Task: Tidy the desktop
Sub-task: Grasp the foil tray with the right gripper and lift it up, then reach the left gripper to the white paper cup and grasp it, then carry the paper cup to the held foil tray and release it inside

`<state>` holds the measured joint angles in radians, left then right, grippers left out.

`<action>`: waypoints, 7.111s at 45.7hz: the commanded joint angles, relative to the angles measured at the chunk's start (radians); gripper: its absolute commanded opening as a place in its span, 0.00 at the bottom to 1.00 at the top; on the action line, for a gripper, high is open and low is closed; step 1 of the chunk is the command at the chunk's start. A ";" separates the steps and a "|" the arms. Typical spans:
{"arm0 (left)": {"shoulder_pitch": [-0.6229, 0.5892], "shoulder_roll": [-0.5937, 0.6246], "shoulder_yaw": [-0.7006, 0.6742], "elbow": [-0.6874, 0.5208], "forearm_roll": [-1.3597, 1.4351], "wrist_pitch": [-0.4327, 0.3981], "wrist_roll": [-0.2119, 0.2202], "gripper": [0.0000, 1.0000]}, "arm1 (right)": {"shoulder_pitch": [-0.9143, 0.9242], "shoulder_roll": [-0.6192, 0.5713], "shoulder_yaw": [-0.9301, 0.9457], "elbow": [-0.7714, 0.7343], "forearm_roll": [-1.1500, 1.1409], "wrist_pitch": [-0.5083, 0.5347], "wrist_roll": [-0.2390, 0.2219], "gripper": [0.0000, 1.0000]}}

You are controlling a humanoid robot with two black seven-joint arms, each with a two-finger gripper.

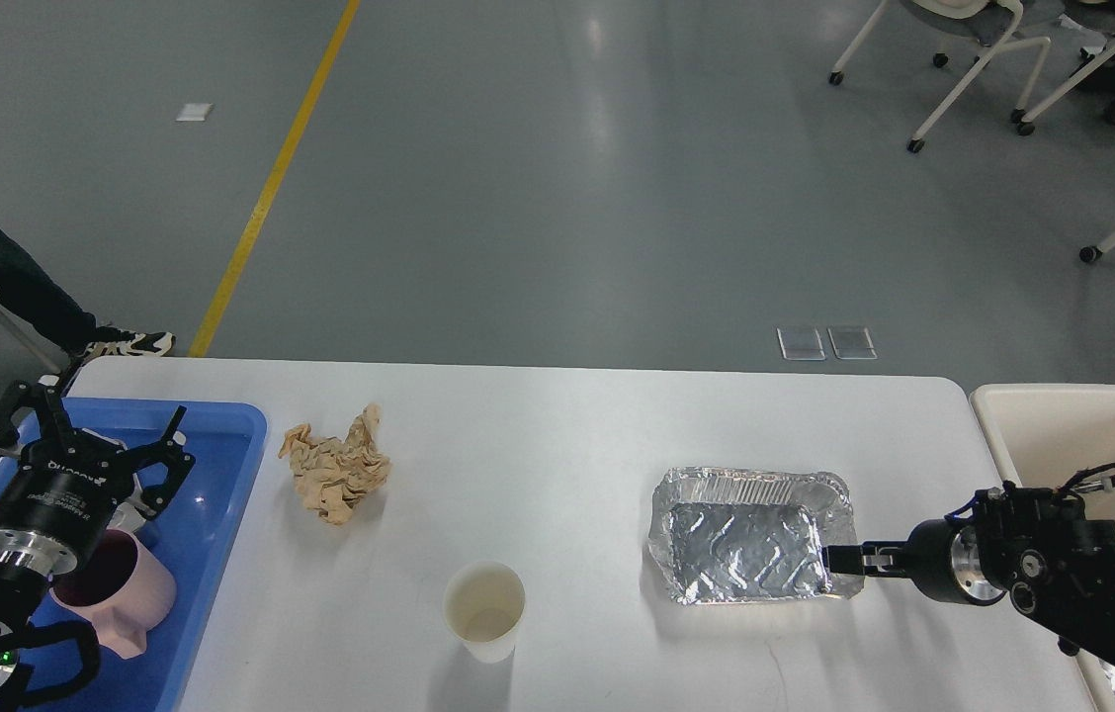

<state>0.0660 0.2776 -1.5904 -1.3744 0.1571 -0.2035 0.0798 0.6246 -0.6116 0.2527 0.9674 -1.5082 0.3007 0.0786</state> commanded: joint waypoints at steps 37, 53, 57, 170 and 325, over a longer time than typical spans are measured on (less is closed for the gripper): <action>-0.006 0.000 0.000 0.028 -0.001 0.001 0.005 0.97 | 0.193 -0.204 -0.030 0.174 0.288 0.224 -0.006 0.00; -0.009 0.003 0.012 0.028 -0.001 0.018 0.012 0.97 | 0.411 -0.375 -0.035 0.183 0.430 0.357 -0.068 0.00; -0.011 0.021 0.041 0.028 -0.001 0.018 0.011 0.97 | 0.428 -0.341 -0.030 0.182 0.433 0.354 -0.149 0.00; -0.363 0.807 0.860 -0.328 1.014 -0.160 -0.055 0.97 | 0.601 0.283 -0.236 -0.134 0.526 0.351 -0.309 0.00; -1.071 -0.230 0.949 0.463 1.501 -0.404 0.049 0.05 | 0.606 0.302 -0.190 -0.142 0.536 0.334 -0.306 0.00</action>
<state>-1.0047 0.0737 -0.6564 -0.9473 1.6593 -0.6603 0.1287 1.2318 -0.3124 0.0519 0.8246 -0.9725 0.6347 -0.2272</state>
